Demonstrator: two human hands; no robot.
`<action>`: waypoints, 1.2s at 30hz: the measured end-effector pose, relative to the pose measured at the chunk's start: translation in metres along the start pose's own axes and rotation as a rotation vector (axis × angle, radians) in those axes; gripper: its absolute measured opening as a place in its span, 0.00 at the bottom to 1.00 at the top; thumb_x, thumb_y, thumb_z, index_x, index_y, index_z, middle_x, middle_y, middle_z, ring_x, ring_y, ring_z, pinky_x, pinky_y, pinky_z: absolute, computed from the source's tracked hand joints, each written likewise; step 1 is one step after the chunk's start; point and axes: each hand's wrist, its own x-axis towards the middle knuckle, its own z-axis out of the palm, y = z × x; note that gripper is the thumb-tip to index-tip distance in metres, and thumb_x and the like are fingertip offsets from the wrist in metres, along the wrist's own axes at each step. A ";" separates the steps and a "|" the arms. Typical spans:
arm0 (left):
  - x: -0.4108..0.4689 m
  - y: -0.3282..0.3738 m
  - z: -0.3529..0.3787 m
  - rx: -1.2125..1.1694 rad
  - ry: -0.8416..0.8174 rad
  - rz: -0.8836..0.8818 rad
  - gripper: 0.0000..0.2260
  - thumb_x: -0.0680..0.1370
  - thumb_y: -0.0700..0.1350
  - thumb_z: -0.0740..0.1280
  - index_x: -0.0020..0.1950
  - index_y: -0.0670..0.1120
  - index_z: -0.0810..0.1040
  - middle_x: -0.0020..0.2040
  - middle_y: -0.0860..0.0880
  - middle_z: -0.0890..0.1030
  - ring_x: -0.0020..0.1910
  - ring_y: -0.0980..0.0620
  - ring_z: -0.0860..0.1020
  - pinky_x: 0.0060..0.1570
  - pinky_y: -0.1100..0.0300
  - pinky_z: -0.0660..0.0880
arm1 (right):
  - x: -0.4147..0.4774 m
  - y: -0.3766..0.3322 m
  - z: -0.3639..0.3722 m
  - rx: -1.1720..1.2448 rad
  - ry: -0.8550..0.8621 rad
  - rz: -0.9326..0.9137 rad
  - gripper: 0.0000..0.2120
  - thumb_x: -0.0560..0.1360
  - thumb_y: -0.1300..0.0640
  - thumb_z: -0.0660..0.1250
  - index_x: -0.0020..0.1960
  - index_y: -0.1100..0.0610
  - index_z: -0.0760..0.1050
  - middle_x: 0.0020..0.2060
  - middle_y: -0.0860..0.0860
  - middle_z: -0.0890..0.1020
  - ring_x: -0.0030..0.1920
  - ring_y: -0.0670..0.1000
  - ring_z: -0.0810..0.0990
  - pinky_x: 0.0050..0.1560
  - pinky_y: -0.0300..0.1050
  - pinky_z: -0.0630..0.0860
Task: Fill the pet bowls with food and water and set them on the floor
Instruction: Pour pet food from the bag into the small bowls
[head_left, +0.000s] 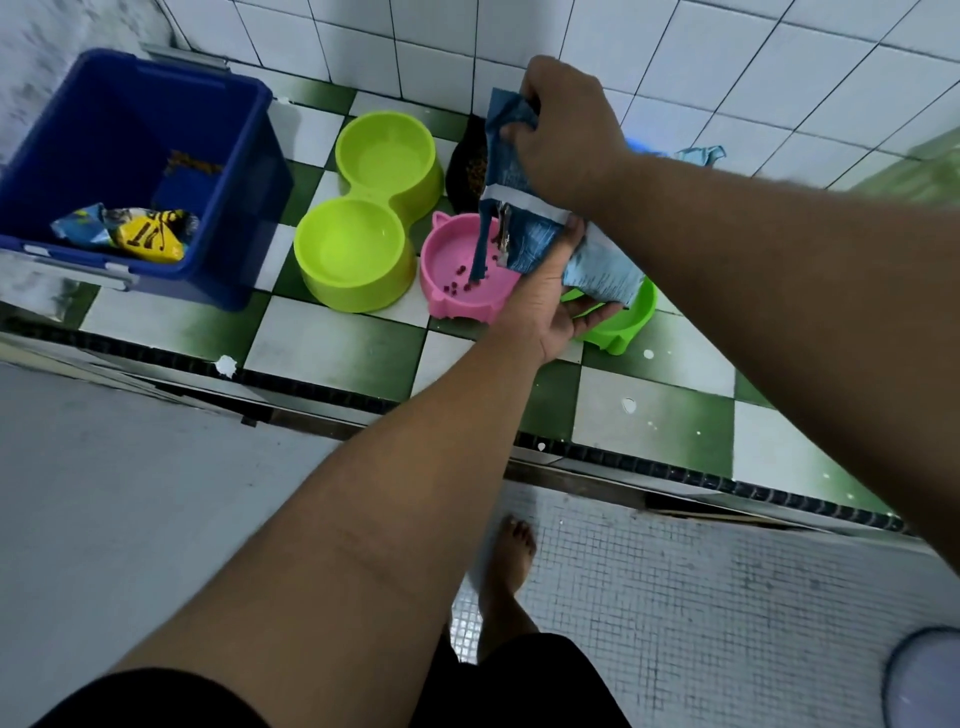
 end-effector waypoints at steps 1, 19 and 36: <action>0.001 0.000 0.000 -0.005 -0.007 0.004 0.27 0.78 0.57 0.72 0.71 0.44 0.73 0.67 0.39 0.79 0.64 0.36 0.79 0.42 0.48 0.84 | 0.000 -0.001 0.000 -0.008 0.000 -0.002 0.08 0.78 0.57 0.65 0.49 0.55 0.65 0.47 0.51 0.72 0.45 0.50 0.71 0.44 0.43 0.68; 0.002 0.003 0.001 -0.001 -0.042 -0.010 0.25 0.79 0.58 0.71 0.69 0.44 0.75 0.67 0.38 0.79 0.61 0.36 0.81 0.44 0.45 0.85 | -0.004 -0.006 -0.008 -0.040 -0.050 0.036 0.07 0.79 0.58 0.64 0.49 0.55 0.64 0.47 0.51 0.71 0.46 0.51 0.69 0.42 0.42 0.64; -0.005 0.007 0.009 0.161 -0.083 0.018 0.16 0.79 0.59 0.70 0.57 0.49 0.76 0.65 0.40 0.80 0.61 0.37 0.81 0.55 0.40 0.83 | -0.010 0.003 -0.039 -0.035 0.039 0.051 0.08 0.81 0.55 0.64 0.51 0.53 0.64 0.47 0.48 0.70 0.48 0.48 0.67 0.30 0.24 0.61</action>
